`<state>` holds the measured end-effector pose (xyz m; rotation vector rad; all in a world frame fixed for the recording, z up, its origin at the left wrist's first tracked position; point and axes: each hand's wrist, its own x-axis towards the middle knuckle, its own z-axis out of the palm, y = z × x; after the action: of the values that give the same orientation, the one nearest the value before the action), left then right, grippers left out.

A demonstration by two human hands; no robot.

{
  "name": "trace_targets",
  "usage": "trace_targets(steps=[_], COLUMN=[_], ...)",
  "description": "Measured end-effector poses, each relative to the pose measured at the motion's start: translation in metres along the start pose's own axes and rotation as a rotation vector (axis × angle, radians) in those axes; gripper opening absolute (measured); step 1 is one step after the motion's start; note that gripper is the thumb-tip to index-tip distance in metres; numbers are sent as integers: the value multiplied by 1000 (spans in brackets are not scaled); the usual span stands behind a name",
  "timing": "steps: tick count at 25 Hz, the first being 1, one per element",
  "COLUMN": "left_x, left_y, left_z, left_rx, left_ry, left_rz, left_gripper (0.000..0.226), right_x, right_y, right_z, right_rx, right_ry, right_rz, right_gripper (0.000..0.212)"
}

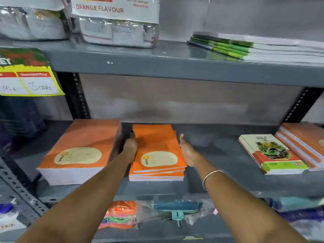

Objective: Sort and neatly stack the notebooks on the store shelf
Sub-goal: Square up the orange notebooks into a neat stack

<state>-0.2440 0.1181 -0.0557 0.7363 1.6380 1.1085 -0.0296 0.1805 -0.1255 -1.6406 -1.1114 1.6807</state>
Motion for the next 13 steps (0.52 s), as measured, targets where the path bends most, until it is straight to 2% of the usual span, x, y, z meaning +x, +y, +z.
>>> trace_targets(steps=[1, 2, 5, 7, 9, 11, 12, 13], left_x=[0, -4, -2, -3, -6, -9, -14, -15], left_y=[-1, 0, -3, -3, -3, -3, -2, -3], left_z=[0, 0, 1, 1, 1, 2, 2, 3], left_rx=[13, 12, -45, -94, -97, -84, -73, -55], left_ry=[-37, -22, 28, 12, 8, 11, 11, 5], left_rz=[15, 2, -14, -32, -35, -36, -43, -45], left_gripper=[46, 41, 44, 42, 38, 39, 41, 44], right_x=[-10, -15, -68, -75, -75, -42, -32, -31], right_y=[-2, -4, -19, -17, -16, -3, 1, 1], right_z=[5, 7, 21, 20, 19, 11, 8, 6], right_rx=[-31, -5, 52, 69, 39, 3, -5, -2], right_ry=[-11, -34, 60, 41, 54, 20, 5, -8], right_rz=[-6, -3, -3, 23, 27, 3, 3, 8], right_gripper=[142, 140, 95, 87, 99, 134, 146, 149])
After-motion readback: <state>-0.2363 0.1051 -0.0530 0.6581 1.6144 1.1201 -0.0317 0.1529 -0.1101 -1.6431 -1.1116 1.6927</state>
